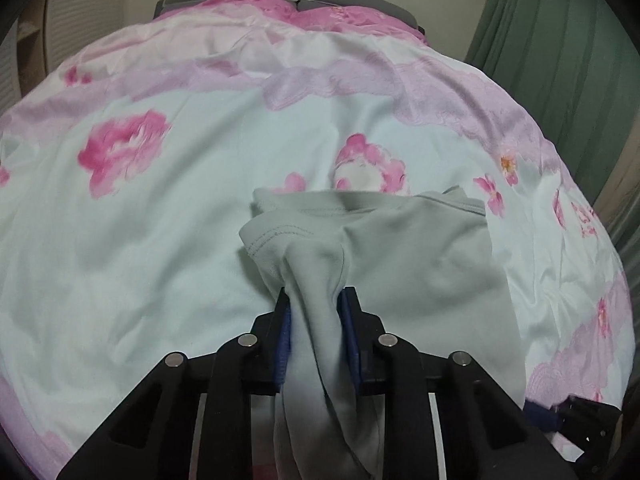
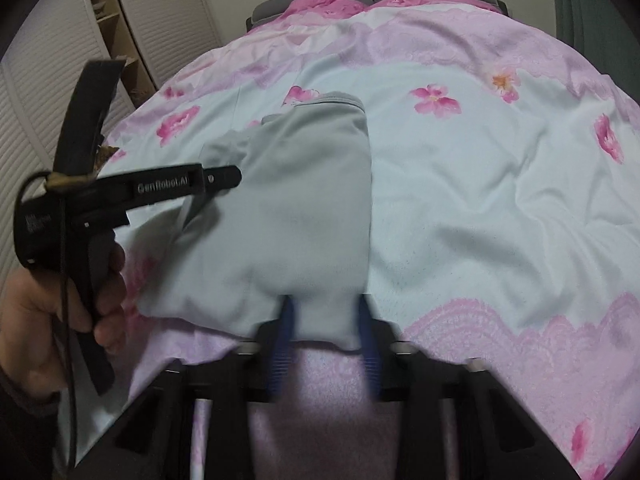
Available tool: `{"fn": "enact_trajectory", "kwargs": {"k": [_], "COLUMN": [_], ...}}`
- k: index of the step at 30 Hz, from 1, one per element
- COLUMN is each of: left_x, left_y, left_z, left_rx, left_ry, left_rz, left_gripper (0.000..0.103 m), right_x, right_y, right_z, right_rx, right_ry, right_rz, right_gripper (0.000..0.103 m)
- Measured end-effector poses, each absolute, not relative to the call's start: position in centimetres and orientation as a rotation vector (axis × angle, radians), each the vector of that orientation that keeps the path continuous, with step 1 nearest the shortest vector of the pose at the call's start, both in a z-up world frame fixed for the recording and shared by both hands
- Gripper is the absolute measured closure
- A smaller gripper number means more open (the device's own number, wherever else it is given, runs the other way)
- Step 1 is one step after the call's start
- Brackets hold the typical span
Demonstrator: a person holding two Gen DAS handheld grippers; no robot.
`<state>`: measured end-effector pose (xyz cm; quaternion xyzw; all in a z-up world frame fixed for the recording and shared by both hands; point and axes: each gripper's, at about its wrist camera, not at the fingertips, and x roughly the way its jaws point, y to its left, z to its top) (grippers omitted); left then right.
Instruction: Fold small clothes
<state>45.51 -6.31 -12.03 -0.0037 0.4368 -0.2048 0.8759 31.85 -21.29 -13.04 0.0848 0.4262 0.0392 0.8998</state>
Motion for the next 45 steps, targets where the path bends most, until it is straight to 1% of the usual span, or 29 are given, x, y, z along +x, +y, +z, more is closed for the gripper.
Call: {"fn": "enact_trajectory", "kwargs": {"k": [3, 6, 8, 11, 13, 15, 16, 17, 22, 29, 31, 35, 39, 44, 45], "left_x": [46.4, 47.1, 47.2, 47.4, 47.0, 46.2, 45.6, 45.0, 41.6, 39.2, 40.1, 43.8, 46.4, 47.7, 47.7], "left_y": [-7.0, -7.7, -8.0, -7.7, -6.7, -5.7, -5.1, -4.8, -3.6, -3.6, -4.1, -5.0, -6.0, -6.1, -6.2], "left_z": [-10.9, -9.6, -9.2, -10.6, -11.3, -11.0, -10.6, -10.2, -8.6, -9.3, -9.8, -9.1, -9.4, -11.4, -11.6], "left_rx": [0.025, 0.052, 0.083, 0.123, 0.104, 0.084, 0.080, 0.083, 0.074, 0.046, 0.056, 0.063, 0.087, 0.085, 0.081], "left_ry": [0.893, 0.860, 0.833, 0.870, 0.882, 0.872, 0.856, 0.845, 0.823, 0.865, 0.879, 0.852, 0.881, 0.934, 0.931], "left_rz": [-0.436, -0.445, -0.456, -0.445, -0.439, -0.433, -0.423, -0.415, -0.411, -0.434, -0.433, -0.432, -0.467, -0.478, -0.481], "left_gripper": [0.085, 0.086, 0.086, 0.086, 0.085, 0.085, 0.085, 0.085, 0.078, 0.078, 0.078, 0.078, 0.078, 0.078, 0.081], "right_x": [31.3, 30.6, 30.8, 31.5, 31.3, 31.1, 31.0, 31.0, 30.6, 31.4, 32.2, 35.4, 40.1, 44.1, 44.3], "right_y": [-21.3, -21.1, -21.0, -21.0, -21.4, -21.9, -22.1, -22.3, -22.9, -23.0, -23.1, -23.0, -23.8, -24.5, -24.6], "right_z": [-12.5, -11.8, -12.5, -13.6, -13.3, -12.6, -12.3, -12.0, -10.5, -8.8, -8.5, -7.9, -8.4, -10.6, -10.8], "right_rx": [0.178, 0.195, 0.218, 0.259, 0.275, 0.274, 0.271, 0.269, 0.270, 0.183, 0.149, 0.070, 0.117, 0.199, 0.211], "right_ry": [0.839, 0.796, 0.827, 0.895, 0.884, 0.861, 0.851, 0.845, 0.806, 0.754, 0.740, 0.720, 0.769, 0.856, 0.855], "right_rz": [0.056, 0.028, 0.031, 0.053, 0.062, 0.054, 0.050, 0.047, 0.034, 0.038, 0.045, 0.061, 0.110, 0.155, 0.159], "right_gripper": [0.091, 0.092, 0.091, 0.084, 0.072, 0.066, 0.066, 0.066, 0.066, 0.066, 0.066, 0.066, 0.066, 0.066, 0.077]}}
